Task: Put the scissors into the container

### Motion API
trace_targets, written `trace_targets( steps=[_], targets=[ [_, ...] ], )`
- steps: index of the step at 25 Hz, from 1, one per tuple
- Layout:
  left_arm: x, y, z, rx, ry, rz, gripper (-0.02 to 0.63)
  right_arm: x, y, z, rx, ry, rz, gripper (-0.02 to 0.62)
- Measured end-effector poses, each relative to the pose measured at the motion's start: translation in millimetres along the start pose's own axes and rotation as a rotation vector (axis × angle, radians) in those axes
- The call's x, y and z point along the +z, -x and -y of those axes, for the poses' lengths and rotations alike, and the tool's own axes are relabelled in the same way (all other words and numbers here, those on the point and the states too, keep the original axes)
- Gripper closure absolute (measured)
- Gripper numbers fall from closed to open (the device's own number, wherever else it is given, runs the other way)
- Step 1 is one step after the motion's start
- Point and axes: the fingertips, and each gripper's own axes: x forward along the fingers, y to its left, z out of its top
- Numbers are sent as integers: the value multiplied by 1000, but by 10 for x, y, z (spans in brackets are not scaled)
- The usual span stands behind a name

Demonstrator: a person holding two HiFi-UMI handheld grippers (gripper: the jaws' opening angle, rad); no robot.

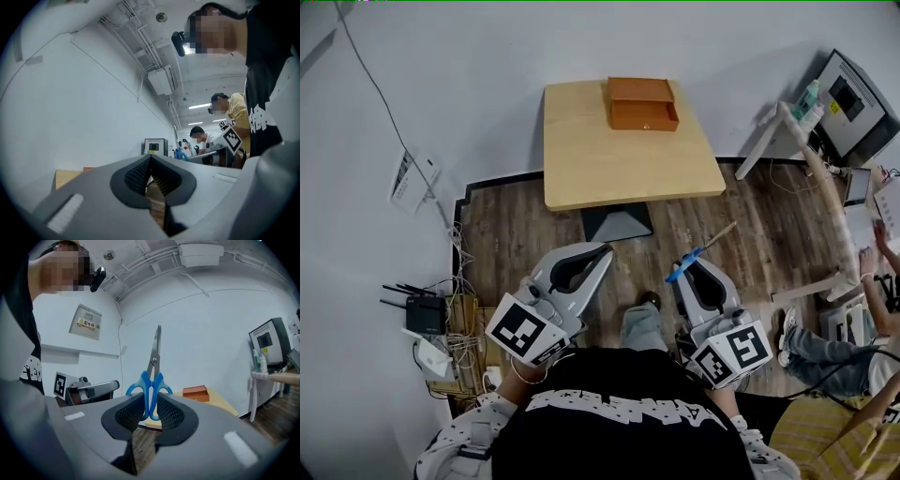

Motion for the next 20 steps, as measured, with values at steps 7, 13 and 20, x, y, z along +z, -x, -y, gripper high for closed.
trace_targets(
  steps=[7, 13, 20],
  targets=[
    [-77, -436, -147, 42, 2, -14, 606, 67, -195, 488, 21, -24, -10, 497],
    [-126, -777, -215, 48, -16, -39, 606, 130, -349, 813, 43, -32, -14, 497],
    [-139, -1135, -249, 65, -22, -59, 605, 213, -446, 1159, 75, -45, -19, 497]
  ],
)
